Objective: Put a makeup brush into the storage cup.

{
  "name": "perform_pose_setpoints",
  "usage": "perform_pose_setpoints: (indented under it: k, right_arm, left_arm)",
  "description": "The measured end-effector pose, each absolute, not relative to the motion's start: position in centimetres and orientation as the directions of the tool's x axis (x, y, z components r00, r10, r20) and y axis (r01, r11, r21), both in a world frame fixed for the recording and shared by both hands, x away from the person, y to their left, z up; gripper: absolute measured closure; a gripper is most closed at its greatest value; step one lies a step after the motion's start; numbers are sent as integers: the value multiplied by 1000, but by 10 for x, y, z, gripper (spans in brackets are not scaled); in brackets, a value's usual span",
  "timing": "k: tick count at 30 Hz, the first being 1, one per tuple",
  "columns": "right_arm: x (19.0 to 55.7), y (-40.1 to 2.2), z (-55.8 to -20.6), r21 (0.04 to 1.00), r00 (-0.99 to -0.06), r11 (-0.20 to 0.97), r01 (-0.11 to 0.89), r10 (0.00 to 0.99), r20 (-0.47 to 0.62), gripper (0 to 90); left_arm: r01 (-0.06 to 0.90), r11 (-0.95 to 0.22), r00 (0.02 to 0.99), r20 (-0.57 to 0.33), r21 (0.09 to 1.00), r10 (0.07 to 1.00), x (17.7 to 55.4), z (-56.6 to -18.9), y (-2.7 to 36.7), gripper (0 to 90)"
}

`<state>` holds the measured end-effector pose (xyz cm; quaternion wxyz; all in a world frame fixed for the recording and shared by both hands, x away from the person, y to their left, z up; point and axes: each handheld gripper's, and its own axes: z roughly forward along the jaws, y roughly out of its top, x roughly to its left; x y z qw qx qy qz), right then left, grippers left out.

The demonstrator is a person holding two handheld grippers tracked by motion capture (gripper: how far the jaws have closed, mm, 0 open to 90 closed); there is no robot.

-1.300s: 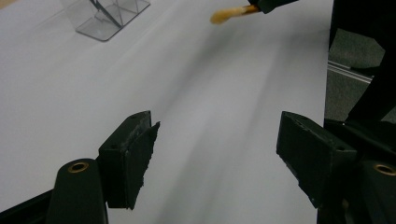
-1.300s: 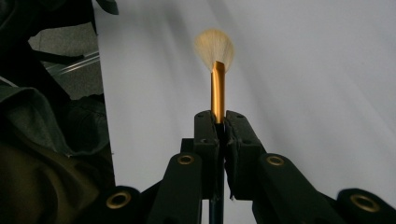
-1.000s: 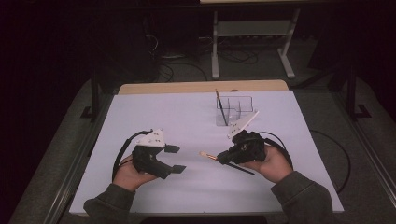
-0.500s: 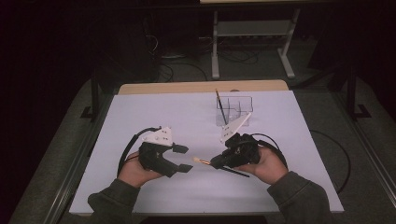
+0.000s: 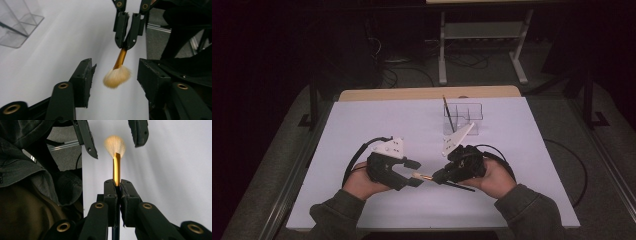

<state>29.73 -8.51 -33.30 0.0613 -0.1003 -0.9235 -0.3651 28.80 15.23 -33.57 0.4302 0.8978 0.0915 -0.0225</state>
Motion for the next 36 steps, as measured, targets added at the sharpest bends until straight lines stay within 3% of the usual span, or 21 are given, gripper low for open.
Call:
perform_pose_setpoints:
  k: [36]
  right_arm:
    - [288,-76,-335,666,-980,723,180,76,183,831]
  left_arm:
    - [126,-665,990,-140,736,32,286,-342,145,774]
